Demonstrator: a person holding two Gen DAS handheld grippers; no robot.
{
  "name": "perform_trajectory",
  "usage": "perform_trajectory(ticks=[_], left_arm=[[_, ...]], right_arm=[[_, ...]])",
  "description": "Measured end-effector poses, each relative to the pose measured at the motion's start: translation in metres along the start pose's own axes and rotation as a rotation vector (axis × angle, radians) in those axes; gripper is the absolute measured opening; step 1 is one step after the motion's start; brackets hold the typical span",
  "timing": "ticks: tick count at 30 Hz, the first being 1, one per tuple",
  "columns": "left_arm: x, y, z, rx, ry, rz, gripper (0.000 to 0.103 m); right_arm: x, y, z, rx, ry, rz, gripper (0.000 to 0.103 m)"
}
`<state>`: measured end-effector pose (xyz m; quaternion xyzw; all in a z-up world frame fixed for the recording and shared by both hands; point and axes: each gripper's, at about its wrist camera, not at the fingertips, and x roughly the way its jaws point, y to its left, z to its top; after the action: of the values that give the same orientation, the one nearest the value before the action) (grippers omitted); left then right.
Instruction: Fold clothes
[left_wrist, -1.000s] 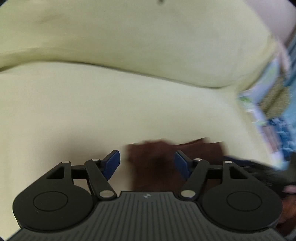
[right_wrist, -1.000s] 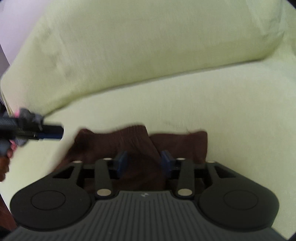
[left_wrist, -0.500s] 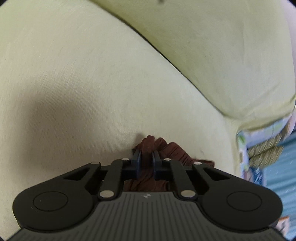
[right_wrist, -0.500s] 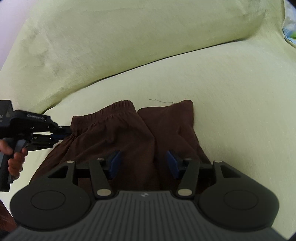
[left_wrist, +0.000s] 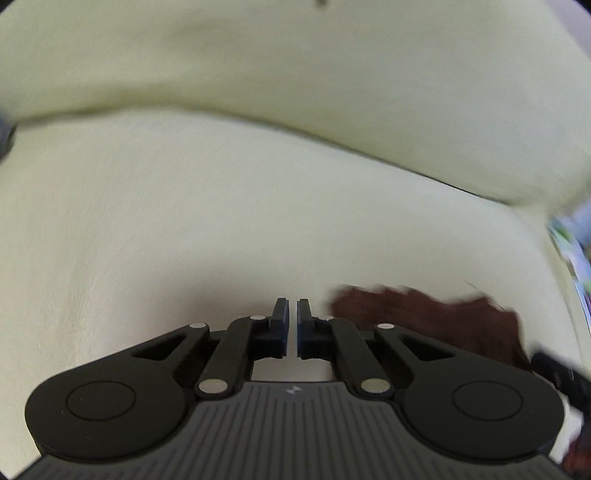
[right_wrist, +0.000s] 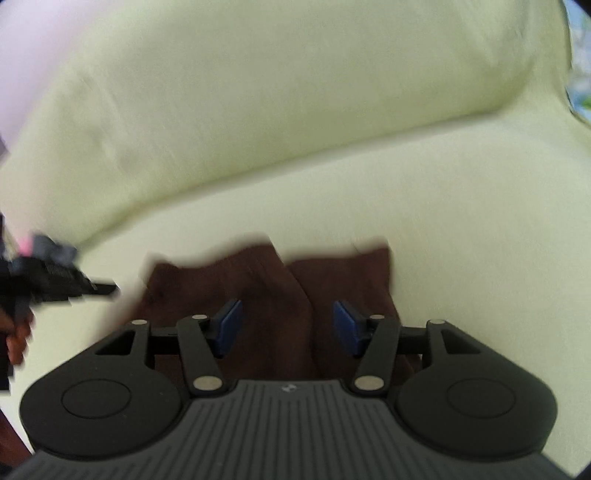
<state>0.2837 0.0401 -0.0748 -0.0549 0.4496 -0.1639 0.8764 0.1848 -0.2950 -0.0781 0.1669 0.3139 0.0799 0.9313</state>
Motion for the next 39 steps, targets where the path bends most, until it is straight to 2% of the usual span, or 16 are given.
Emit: perform_trajectory(ticks=[2,4,5,6,8,11,13,14,16,20,21,24,30,32,33,39], left_arm=[[0.007,-0.025,-0.006,0.06,0.012,-0.028,0.004],[0.024,-0.041,-0.008,0.1,0.049,0.006,0.004],[0.033,-0.046,-0.008,0.104,0.07,0.026,0.004],[0.052,-0.049,-0.01,0.105,0.114,0.074,0.004],[0.057,-0.048,-0.012,0.117,0.119,0.114,0.004],[0.047,-0.057,-0.008,0.141,0.107,0.146,0.005],[0.039,-0.068,-0.01,0.159,0.09,0.152,0.02],[0.026,-0.07,-0.013,0.161,0.072,0.15,0.033],[0.004,-0.069,-0.017,0.148,0.048,0.153,0.039],[-0.015,-0.076,-0.046,0.106,0.064,0.105,0.039],[-0.015,-0.076,-0.044,0.103,0.068,0.101,0.039],[0.001,-0.078,-0.069,0.078,0.107,0.081,0.039],[0.015,-0.073,-0.071,0.037,0.108,0.103,0.039],[0.017,-0.073,-0.07,0.039,0.116,0.103,0.04],[0.018,-0.071,-0.069,0.038,0.118,0.101,0.04],[0.023,-0.062,-0.066,0.014,0.124,0.076,0.043]], right_arm=[[0.014,0.003,0.0,-0.019,0.049,0.001,0.046],[0.029,0.005,-0.001,-0.037,0.105,-0.004,0.045],[0.045,-0.001,-0.007,-0.03,0.174,-0.032,0.042],[0.046,-0.003,-0.007,-0.026,0.185,-0.038,0.041],[0.043,-0.003,-0.005,-0.022,0.175,-0.037,0.041],[0.019,-0.004,-0.002,0.037,0.119,-0.037,0.047],[-0.01,-0.007,-0.004,0.112,0.062,-0.024,0.059],[-0.02,-0.008,-0.008,0.142,0.048,-0.02,0.061],[-0.052,-0.01,-0.029,0.241,0.041,0.002,0.066],[-0.094,-0.016,-0.073,0.398,0.066,0.014,0.067],[-0.103,-0.018,-0.09,0.45,0.081,0.011,0.067],[-0.107,-0.024,-0.122,0.561,0.089,-0.017,0.068],[-0.079,-0.039,-0.149,0.769,-0.052,0.017,0.071],[-0.072,-0.039,-0.156,0.835,-0.148,0.053,0.091],[-0.068,-0.035,-0.154,0.824,-0.17,0.052,0.103],[-0.043,-0.028,-0.134,0.746,-0.272,0.043,0.1]])
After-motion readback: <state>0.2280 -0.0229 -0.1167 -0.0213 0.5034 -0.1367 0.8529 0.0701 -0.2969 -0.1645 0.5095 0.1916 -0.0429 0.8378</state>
